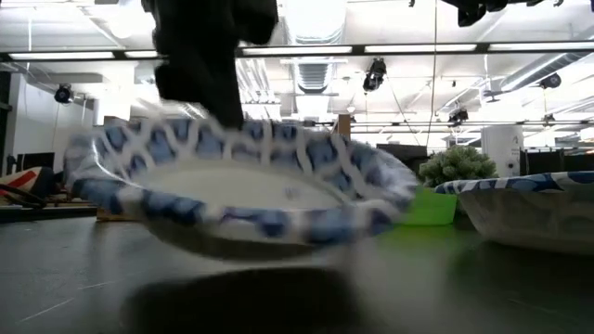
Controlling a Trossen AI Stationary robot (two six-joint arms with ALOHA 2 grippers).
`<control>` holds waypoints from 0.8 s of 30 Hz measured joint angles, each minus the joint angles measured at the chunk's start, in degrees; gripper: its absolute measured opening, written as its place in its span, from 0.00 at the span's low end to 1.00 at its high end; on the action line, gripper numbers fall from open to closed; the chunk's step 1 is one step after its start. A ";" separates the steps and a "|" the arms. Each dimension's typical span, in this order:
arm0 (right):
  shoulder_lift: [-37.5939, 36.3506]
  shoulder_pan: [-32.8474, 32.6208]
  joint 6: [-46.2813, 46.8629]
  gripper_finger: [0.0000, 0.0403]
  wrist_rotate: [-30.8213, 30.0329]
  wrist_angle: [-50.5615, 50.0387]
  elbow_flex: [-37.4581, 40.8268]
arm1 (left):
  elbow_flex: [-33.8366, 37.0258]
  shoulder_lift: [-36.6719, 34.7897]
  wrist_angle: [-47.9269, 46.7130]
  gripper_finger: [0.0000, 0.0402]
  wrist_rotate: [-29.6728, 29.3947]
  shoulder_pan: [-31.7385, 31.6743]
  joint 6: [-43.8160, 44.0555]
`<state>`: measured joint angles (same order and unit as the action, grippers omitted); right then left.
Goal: Place and stack bowls onto a shelf
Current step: Stack the blue patterned bowl on top of the blue patterned bowl on the shelf
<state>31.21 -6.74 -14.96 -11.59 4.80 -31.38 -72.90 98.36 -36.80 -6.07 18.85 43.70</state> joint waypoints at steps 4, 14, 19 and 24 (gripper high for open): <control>0.51 0.00 1.21 0.02 -0.01 0.02 0.00 | -5.07 -4.68 -9.60 0.00 -1.79 -1.46 -6.09; 3.06 0.02 2.06 0.02 -0.01 0.74 0.00 | -14.45 -18.27 -31.19 0.00 -24.05 -15.87 -18.67; 3.07 0.00 2.45 0.02 -0.01 0.66 0.00 | -13.73 -21.65 -31.69 0.00 -25.59 -30.81 -24.42; 3.06 0.00 2.40 0.02 -0.03 0.68 0.00 | -13.69 -21.08 -31.64 0.00 -22.06 -43.21 -28.53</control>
<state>34.27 -6.74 -12.56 -11.61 5.48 -31.38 -86.59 77.28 -68.43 -28.12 -24.36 15.17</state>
